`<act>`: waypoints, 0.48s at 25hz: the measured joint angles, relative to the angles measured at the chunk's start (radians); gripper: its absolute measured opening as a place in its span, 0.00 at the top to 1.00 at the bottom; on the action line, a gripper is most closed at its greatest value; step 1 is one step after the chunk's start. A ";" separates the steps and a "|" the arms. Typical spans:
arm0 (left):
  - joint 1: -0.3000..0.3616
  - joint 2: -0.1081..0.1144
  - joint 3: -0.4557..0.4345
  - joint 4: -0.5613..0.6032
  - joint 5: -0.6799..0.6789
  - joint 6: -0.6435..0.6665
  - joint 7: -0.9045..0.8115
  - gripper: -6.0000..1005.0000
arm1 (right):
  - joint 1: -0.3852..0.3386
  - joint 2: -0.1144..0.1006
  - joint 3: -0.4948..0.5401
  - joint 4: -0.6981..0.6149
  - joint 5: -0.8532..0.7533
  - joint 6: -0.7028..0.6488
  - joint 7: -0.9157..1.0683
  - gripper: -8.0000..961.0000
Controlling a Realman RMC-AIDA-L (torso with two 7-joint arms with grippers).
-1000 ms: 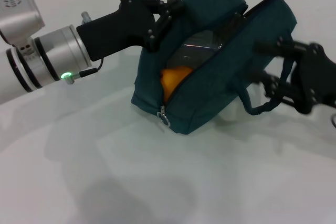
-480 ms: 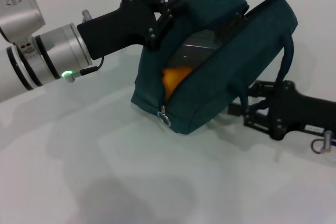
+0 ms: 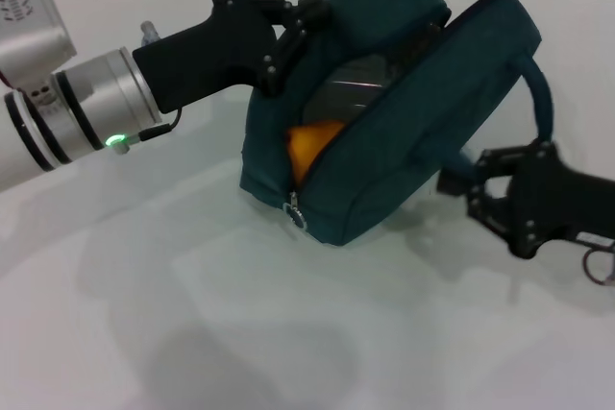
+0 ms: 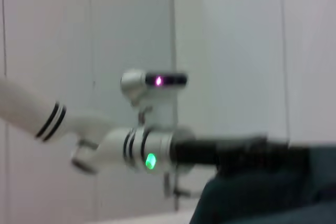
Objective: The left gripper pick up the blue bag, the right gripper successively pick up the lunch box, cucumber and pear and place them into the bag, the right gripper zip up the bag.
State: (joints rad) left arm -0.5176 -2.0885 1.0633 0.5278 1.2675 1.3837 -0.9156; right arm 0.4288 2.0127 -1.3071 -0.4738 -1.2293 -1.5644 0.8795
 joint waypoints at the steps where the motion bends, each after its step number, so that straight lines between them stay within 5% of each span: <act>1: 0.003 0.000 0.000 0.000 -0.003 0.000 0.009 0.83 | -0.008 0.001 0.011 0.003 0.021 -0.017 -0.023 0.78; 12: 0.071 0.002 0.000 0.000 -0.073 0.132 0.140 0.82 | -0.029 0.002 0.025 0.024 0.290 -0.056 -0.093 0.92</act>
State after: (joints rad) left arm -0.4471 -2.0861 1.0629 0.5277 1.1943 1.5159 -0.7752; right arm 0.3997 2.0152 -1.2816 -0.4499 -0.9392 -1.6208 0.7870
